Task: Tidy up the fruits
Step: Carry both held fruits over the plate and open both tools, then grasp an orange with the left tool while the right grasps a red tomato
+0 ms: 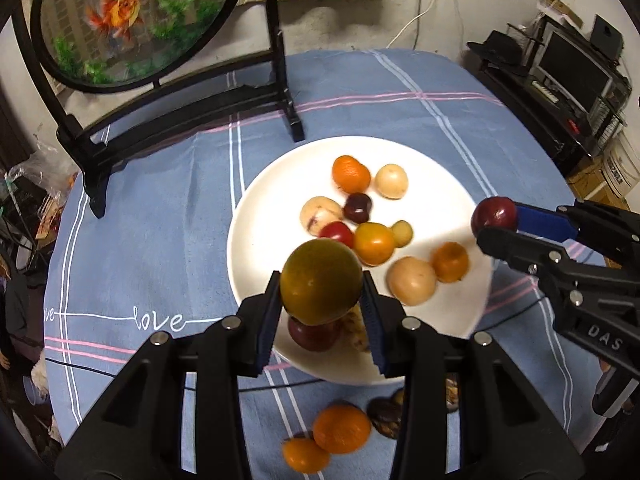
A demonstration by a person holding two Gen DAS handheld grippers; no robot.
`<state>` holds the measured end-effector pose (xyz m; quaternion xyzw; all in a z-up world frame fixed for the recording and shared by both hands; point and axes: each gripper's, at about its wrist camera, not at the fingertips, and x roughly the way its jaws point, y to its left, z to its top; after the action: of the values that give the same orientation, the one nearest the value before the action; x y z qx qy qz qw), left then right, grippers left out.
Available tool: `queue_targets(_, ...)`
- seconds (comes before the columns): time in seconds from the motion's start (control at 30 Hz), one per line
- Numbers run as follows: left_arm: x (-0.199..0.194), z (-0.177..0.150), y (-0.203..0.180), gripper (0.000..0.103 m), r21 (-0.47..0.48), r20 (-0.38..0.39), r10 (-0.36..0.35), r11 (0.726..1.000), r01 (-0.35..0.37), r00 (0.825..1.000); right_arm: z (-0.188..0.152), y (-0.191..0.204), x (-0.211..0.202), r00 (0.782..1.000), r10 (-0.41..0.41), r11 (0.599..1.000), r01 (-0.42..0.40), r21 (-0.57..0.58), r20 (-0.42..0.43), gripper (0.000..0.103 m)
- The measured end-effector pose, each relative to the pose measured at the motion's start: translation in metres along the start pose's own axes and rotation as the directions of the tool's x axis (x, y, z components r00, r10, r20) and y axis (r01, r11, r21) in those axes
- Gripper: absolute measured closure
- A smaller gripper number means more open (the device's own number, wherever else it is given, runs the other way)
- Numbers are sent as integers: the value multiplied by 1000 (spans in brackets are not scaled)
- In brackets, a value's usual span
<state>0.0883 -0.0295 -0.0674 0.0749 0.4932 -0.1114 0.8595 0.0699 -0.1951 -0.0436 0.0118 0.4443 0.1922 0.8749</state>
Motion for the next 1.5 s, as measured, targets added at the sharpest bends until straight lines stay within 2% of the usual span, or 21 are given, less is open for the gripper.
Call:
queue_targets(0.23,30,8,-8,64,16,-47,0,1000,1,999,18,-16,48,998,-10,999,12,30,-58,72)
queue_targets(0.33,35,13,-10,60,20,-47,-4,1000,5,999,22,-15,56,997,-31,999,32,14,-72,67)
queue_targets(0.37,36,15,-10,53,20,-45,-5,1000,6,999,23,-15,58,996,-41,999,41,1,-73,62)
queue_targets(0.4,35,16,-10,44,18,-34,-1,1000,1,999,25,-15,59,996,-45,999,45,-1,-73,46)
queue_targets(0.43,33,18,-11,43,28,-17,13,1000,-13,1000,27,-17,56,997,-52,998,53,18,-52,42)
queue_targets(0.5,31,20,-10,43,30,-9,14,999,-13,1000,30,-20,53,999,-20,999,21,32,-42,42)
queue_targets(0.67,15,23,3,43,-6,24,17,1000,-17,1000,31,-23,33,999,-34,999,34,38,-11,42)
queue_targets(0.87,-15,14,30,41,-66,64,19,998,-14,998,12,-23,-8,999,-34,999,34,23,14,42)
queue_targets(0.93,-29,2,40,36,-87,83,24,996,-17,996,-1,-21,-21,999,-32,999,32,15,15,42)
queue_targets(1.07,-44,-32,55,36,-103,77,35,994,-27,996,-42,-11,-41,1000,-16,1000,16,-2,-12,42)
queue_targets(1.17,-50,-65,57,35,-65,59,33,997,-29,998,-71,-3,-46,999,-9,1000,9,-2,-48,42)
queue_targets(1.23,-52,-91,55,33,-35,46,-6,999,8,999,-88,-1,-47,997,1,1000,1,22,-74,42)
queue_targets(1.37,-39,-133,47,33,6,-7,-41,999,41,999,-116,2,-48,993,12,999,-6,51,-117,42)
queue_targets(1.5,-16,-149,38,33,26,-45,-47,999,48,998,-131,4,-46,990,6,998,3,61,-143,42)
